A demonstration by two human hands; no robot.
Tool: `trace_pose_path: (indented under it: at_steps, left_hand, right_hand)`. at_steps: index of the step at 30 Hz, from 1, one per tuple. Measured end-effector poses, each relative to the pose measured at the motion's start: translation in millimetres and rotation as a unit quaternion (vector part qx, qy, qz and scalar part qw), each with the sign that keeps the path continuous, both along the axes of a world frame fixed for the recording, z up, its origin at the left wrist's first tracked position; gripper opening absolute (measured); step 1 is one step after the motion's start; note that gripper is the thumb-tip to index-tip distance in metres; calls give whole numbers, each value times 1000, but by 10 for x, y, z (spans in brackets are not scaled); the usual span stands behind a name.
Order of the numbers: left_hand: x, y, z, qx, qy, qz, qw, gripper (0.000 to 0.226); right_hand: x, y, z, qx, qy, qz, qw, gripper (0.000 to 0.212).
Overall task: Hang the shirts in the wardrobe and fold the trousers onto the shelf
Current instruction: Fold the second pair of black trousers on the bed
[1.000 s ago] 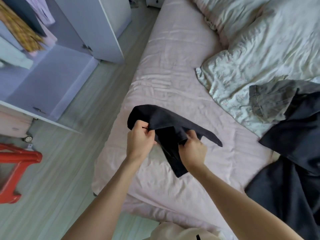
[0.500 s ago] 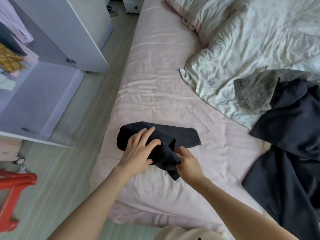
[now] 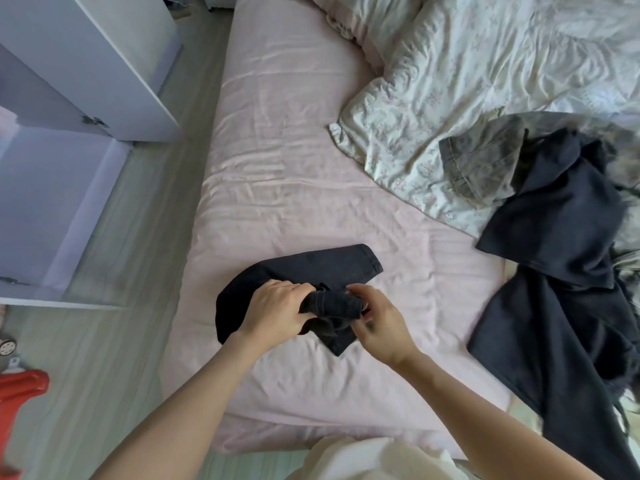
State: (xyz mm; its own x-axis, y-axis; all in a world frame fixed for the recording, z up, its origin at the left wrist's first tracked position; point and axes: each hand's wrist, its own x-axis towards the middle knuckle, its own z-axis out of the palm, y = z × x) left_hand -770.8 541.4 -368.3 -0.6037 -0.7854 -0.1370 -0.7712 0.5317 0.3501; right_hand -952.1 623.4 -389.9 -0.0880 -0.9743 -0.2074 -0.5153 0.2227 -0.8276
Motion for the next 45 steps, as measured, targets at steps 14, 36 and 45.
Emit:
trace_pose_path:
  at_steps: [14,36,45]
  left_hand:
    - [-859,-490,1269,432,326,185,820,13]
    - [-198,-374,-186,479,291,582,589,31]
    - [-982,-450,-125,657,433,384,483,58]
  right_hand:
    - [-1104,-581,1039,20,-42,-234,971,37]
    - [91,-186,-178,264,-221,-52,937,43]
    - [-696,-424,94,171,-115,-122,971,75]
